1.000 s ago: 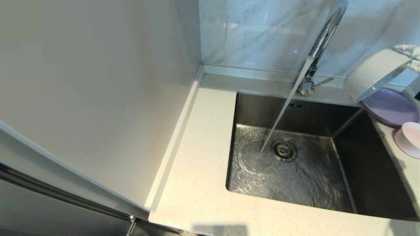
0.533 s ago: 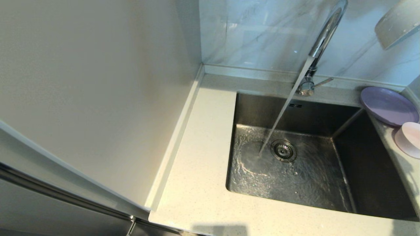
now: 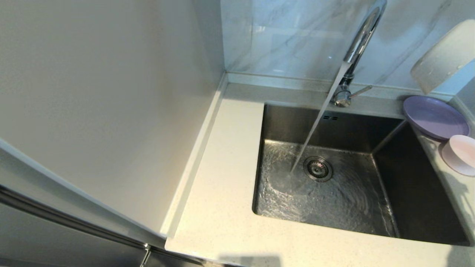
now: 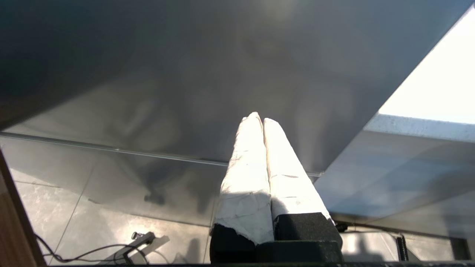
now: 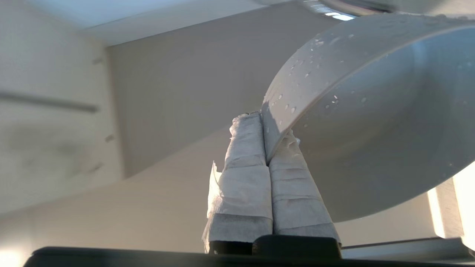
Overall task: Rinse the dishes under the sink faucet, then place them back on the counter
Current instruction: Place the bowl on the table
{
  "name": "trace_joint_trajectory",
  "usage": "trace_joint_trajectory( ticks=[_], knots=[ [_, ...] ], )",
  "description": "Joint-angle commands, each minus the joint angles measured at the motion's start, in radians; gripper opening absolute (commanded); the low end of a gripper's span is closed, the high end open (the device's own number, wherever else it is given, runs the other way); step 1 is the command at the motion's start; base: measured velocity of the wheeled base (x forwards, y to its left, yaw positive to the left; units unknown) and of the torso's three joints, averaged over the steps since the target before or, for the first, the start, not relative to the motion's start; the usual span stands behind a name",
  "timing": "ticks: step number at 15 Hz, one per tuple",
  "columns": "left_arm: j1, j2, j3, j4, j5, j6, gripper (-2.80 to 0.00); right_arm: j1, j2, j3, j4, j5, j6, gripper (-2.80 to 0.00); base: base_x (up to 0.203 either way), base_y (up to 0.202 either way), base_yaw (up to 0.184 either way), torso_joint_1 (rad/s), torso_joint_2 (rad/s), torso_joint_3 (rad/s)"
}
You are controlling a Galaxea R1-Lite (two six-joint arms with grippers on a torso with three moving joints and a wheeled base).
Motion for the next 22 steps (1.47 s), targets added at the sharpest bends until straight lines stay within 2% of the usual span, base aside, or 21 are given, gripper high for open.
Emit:
trace_joint_trajectory(
  ticks=[1, 3, 4, 6, 7, 9, 12, 15, 17, 22],
  knots=[
    [0.000, 0.000, 0.000, 0.001, 0.001, 0.000, -2.80, -0.007, 0.017, -0.170, 0.256, 0.016, 0.007, -2.80, 0.000, 0.000, 0.000, -0.155, 0.29, 0.150],
    [0.000, 0.000, 0.000, 0.001, 0.000, 0.000, -2.80, -0.011, 0.048, -0.228, 0.512, 0.019, -0.022, -2.80, -0.001, -0.009, 0.116, -0.148, 0.28, 0.134],
    [0.000, 0.000, 0.000, 0.001, -0.001, 0.000, -2.80, -0.017, 0.057, -0.237, 0.611, 0.019, -0.063, -2.80, 0.001, -0.005, 0.185, -0.017, 0.06, 0.022],
    [0.002, 0.000, 0.000, 0.001, 0.001, 0.000, -2.80, -0.025, 0.114, -0.265, 0.679, 0.021, -0.214, -2.80, 0.000, -0.013, 0.202, -0.005, 0.03, 0.006],
    [0.002, 0.000, 0.000, 0.001, 0.001, 0.000, -2.80, 0.004, 0.164, -0.311, 0.709, 0.025, -0.307, -2.80, 0.000, -0.016, 0.186, -0.017, 0.01, 0.009],
    [0.002, 0.000, 0.000, 0.001, 0.001, 0.000, -2.80, 0.066, 0.293, -0.500, 0.808, 0.025, -0.441, -2.80, 0.001, -0.003, 0.139, 0.000, 0.00, 0.004],
    [0.002, 0.000, 0.000, 0.001, 0.001, -0.001, -2.80, 0.129, 0.413, -0.722, 1.130, 0.009, -0.700, -2.80, 0.001, -0.001, 0.022, 0.001, 0.00, 0.001],
    [0.002, 0.000, 0.000, 0.001, 0.001, -0.001, -2.80, 0.119, 0.399, -0.735, 1.285, -0.030, -0.906, -2.80, 0.000, 0.000, 0.000, 0.000, 0.00, 0.000],
    [0.002, 0.000, 0.000, 0.001, 0.001, -0.002, -2.80, 0.116, 0.396, -0.741, 1.298, -0.033, -0.951, -2.80, 0.000, 0.000, 0.000, 0.000, 0.00, 0.000],
    [0.002, 0.000, 0.000, 0.001, 0.001, -0.002, -2.80, 0.111, 0.394, -0.742, 1.296, -0.030, -0.949, -2.80, 0.000, 0.000, 0.000, 0.000, 0.00, 0.000]
  ],
)
